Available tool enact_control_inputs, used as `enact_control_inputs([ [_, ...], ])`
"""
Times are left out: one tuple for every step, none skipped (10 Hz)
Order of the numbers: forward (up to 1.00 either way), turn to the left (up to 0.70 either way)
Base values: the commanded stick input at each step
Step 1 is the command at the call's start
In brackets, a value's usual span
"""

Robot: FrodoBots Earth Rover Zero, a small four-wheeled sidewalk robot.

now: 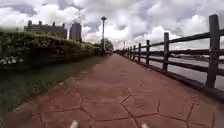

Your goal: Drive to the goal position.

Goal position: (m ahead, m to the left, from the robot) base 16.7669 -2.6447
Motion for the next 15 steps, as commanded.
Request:
enact_control_inputs([
  [0.7, 0.0],
  [0.7, 0.0],
  [0.7, 0.0],
  [0.7, 0.0],
  [0.7, 0.0],
  [0.7, 0.0],
  [0.7, 0.0],
  [0.7, 0.0],
  [0.7, 0.0],
  [0.7, 0.0],
  [0.7, 0.0],
  [0.7, 0.0],
  [0.7, 0.0],
  [0.5, 0.0],
  [0.0, 0.0],
])
